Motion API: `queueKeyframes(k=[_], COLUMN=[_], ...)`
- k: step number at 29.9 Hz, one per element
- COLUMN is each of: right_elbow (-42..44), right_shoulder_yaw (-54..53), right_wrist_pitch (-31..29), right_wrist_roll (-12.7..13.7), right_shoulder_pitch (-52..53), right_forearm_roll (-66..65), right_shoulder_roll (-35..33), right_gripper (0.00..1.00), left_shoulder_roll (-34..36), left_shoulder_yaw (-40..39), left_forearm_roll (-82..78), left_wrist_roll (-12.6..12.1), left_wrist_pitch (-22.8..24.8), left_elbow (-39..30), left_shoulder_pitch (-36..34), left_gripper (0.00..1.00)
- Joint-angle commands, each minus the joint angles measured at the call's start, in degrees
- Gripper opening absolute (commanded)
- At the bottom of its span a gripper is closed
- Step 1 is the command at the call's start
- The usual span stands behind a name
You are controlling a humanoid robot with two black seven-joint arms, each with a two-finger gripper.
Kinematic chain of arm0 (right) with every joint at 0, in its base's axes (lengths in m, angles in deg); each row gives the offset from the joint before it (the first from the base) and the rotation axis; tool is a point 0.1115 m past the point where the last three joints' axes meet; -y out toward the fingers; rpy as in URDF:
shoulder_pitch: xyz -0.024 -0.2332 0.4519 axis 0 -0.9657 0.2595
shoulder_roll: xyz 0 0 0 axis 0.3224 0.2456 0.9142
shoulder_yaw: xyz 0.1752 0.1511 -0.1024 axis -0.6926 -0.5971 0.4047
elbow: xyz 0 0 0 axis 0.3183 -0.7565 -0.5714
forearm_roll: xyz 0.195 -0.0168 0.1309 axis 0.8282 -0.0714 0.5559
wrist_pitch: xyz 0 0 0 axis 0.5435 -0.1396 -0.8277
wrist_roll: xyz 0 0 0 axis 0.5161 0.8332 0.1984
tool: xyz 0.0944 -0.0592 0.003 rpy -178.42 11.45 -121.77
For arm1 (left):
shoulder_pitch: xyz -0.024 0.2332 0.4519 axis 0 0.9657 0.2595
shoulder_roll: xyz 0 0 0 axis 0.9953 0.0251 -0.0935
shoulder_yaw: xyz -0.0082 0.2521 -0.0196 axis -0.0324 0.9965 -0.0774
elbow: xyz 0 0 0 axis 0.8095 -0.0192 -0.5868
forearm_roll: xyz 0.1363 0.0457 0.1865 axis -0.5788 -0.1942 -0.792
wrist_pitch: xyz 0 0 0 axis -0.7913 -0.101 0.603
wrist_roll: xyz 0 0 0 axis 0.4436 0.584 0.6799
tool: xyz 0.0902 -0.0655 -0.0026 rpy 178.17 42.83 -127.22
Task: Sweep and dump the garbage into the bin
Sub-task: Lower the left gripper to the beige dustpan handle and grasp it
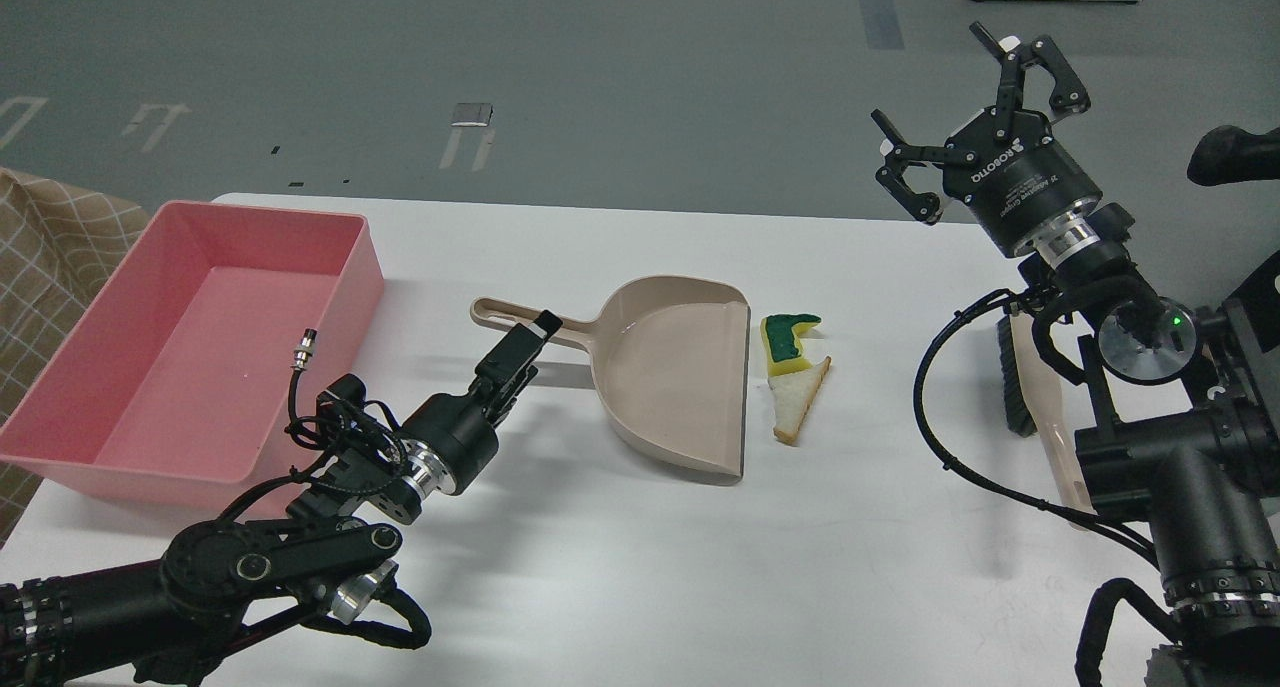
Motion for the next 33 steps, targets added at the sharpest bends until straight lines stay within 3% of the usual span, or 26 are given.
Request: queueKeyframes(k=[1,6,21,31,33], right_elbow=[0.1,0.2,0.2,0.2,0.2], right_shoulder_yaw=[0.0,0.0,0.0,0.0,0.0], right_wrist_pitch=[0.0,0.0,0.0,0.0,0.0], right_wrist_roll=[0.0,0.0,0.0,0.0,0.0], right_shoulder_pitch=[0.0,0.0,0.0,0.0,0.0], right_forearm_roll=[-0.1,-0.1,-0.1,-0.1,-0.1], right_shoulder_roll=[0.0,0.0,0.0,0.0,0.0], right_gripper=[1.0,1.0,1.0,1.0,1.0], left_shoulder_roll=[-0.1,-1.1,-7.9,-9.8,-9.8], left_shoulder_yaw=[-0.3,-0.5,-0.4,-0.5,-0.4], left_forearm_roll=[0.0,0.0,0.1,1.0,2.1], left_wrist_roll=[0.0,0.0,0.0,0.0,0.0], left_wrist_pitch=[0.0,0.0,0.0,0.0,0.0], left_elbow=[1.9,3.3,16.1,17.8,17.8], left_shoulder_pitch=[-0.4,-0.9,-2.9,-3.6,-3.5], left_gripper=[0.98,0.98,0.98,0.97,0.92])
